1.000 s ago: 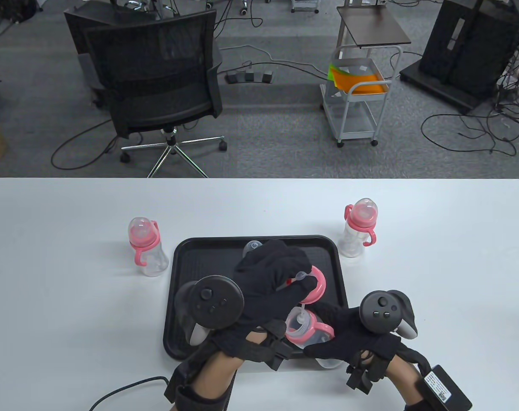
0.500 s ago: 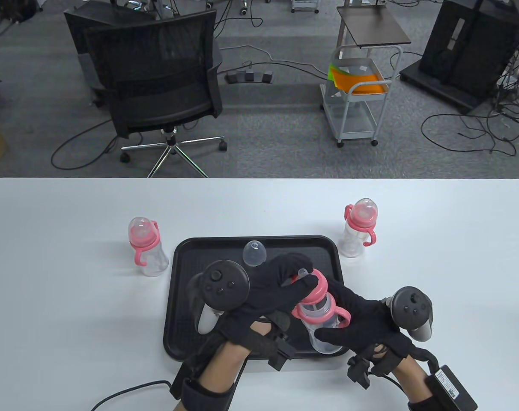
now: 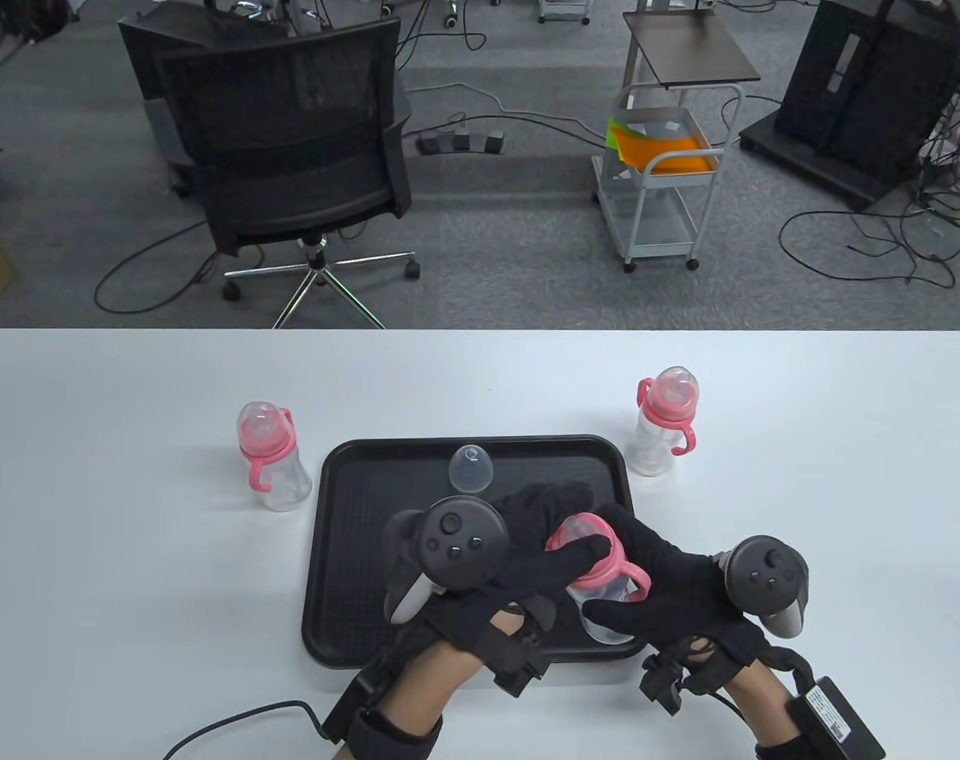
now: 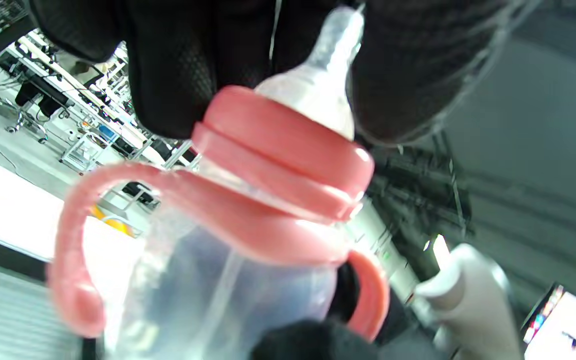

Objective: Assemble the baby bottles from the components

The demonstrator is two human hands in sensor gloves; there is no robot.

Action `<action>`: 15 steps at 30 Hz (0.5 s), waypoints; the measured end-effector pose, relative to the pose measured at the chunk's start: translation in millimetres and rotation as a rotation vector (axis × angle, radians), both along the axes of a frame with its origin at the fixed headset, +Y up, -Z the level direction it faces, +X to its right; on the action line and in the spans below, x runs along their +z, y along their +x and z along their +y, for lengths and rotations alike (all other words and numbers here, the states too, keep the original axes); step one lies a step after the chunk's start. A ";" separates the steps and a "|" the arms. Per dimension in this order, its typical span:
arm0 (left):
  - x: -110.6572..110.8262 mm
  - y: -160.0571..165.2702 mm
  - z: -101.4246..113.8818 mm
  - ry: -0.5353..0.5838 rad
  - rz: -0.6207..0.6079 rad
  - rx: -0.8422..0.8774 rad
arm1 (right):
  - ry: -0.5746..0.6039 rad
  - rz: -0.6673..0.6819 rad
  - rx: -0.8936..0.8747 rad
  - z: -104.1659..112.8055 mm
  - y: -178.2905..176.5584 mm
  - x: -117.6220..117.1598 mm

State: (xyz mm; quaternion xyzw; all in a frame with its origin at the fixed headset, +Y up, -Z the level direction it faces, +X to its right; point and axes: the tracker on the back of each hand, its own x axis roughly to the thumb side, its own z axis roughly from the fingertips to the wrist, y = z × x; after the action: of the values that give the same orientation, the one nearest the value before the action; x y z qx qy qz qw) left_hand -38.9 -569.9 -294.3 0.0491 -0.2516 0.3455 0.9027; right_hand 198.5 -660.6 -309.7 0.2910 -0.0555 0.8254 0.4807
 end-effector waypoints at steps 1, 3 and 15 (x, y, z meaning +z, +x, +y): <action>0.6 1.7 0.5 -0.006 -0.008 -0.034 | 0.015 -0.012 0.019 0.4 -1.3 1.4; 2.4 5.9 1.8 -0.014 0.006 -0.157 | 0.057 -0.026 0.074 1.3 -4.3 4.0; 2.1 18.5 1.0 -0.126 -0.176 -0.218 | 0.044 -0.031 0.093 -3.5 -5.0 2.2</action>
State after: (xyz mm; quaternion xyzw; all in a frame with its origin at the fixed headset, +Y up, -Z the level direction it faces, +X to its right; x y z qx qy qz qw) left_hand -20.4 -568.9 -292.3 -0.0658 -0.3112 0.2636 0.9107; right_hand 193.5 -664.2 -307.5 0.2907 -0.0674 0.8498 0.4346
